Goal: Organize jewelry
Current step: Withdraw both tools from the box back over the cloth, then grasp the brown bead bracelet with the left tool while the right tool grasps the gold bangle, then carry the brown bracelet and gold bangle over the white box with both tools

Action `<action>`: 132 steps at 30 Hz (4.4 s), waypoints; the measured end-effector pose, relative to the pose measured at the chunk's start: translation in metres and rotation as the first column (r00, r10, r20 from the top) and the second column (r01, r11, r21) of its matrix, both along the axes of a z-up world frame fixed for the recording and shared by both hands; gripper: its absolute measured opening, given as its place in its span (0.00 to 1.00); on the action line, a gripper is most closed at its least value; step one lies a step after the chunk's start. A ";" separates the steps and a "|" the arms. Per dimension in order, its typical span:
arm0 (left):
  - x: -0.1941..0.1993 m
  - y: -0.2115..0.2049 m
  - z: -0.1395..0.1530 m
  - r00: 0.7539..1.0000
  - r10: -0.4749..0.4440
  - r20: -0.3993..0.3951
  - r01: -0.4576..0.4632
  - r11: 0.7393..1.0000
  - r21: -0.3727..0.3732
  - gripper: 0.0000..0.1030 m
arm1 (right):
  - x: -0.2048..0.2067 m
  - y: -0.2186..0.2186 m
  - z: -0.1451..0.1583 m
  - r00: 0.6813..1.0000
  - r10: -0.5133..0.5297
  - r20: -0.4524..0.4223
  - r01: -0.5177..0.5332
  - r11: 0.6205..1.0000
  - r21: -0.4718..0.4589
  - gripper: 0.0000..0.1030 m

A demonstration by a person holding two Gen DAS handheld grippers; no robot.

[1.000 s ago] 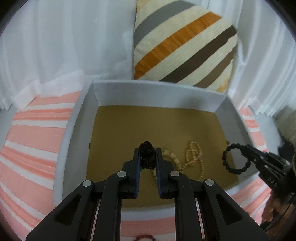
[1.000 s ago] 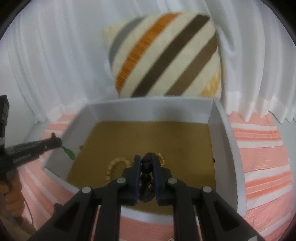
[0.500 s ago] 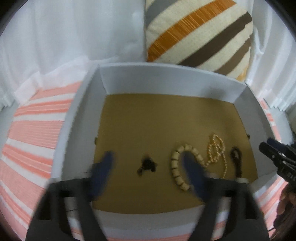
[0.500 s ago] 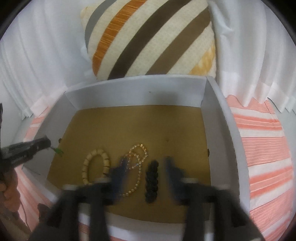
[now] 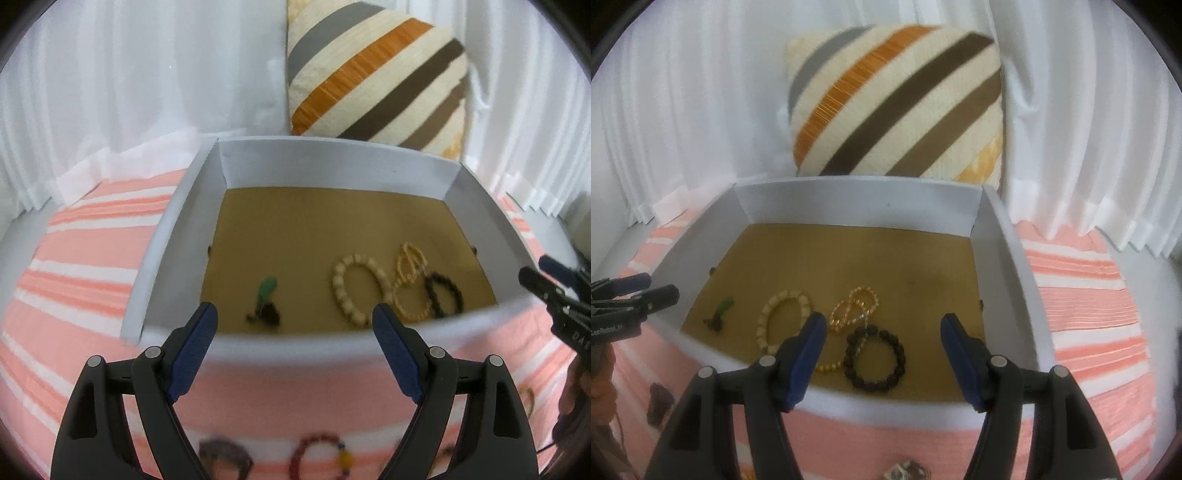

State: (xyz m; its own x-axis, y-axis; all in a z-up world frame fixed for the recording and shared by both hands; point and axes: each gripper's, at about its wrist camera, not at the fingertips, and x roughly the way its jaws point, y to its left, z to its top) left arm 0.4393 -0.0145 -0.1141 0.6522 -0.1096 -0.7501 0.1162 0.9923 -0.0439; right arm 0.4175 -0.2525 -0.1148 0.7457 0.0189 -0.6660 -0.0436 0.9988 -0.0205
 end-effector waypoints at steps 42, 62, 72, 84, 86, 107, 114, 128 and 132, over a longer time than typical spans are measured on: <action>-0.152 -0.113 -0.127 0.993 -0.102 -0.061 0.106 0.993 0.059 0.74 | -0.180 -0.122 -0.129 0.972 -0.183 -0.149 0.188 0.982 0.020 0.56; -0.178 -0.101 -0.119 0.987 -0.149 -0.064 0.150 0.989 0.005 0.09 | -0.203 -0.110 -0.120 0.985 -0.107 -0.132 0.115 0.992 0.056 0.06; -0.185 -0.070 -0.117 0.992 -0.096 -0.082 0.096 0.995 0.004 0.10 | -0.203 -0.098 -0.126 0.984 -0.082 -0.155 0.091 0.995 0.047 0.06; -0.187 -0.084 -0.121 0.995 -0.072 -0.072 0.078 0.993 0.083 0.41 | -0.203 -0.089 -0.127 0.986 -0.071 -0.153 0.069 0.997 -0.018 0.35; -0.185 -0.084 -0.122 0.994 -0.074 -0.074 0.081 0.993 0.087 0.41 | -0.203 -0.087 -0.127 0.987 -0.070 -0.147 0.066 0.997 -0.032 0.35; -0.203 -0.043 -0.075 0.995 -0.092 -0.049 0.084 0.987 -0.135 0.08 | -0.222 -0.088 -0.095 0.993 -0.090 -0.075 0.094 0.994 0.062 0.06; -0.205 -0.027 -0.038 0.998 -0.059 -0.006 0.057 0.986 -0.156 0.08 | -0.225 -0.075 -0.074 0.997 -0.067 -0.036 0.070 0.994 0.083 0.06; -0.185 0.005 0.035 0.998 -0.009 0.055 0.019 0.983 -0.183 0.08 | -0.203 -0.027 -0.008 0.999 0.013 0.038 -0.018 0.992 0.125 0.06; -0.163 0.011 0.065 0.996 -0.007 0.090 0.024 0.983 -0.185 0.08 | -0.181 -0.012 0.011 0.998 0.048 0.048 -0.054 0.989 0.134 0.06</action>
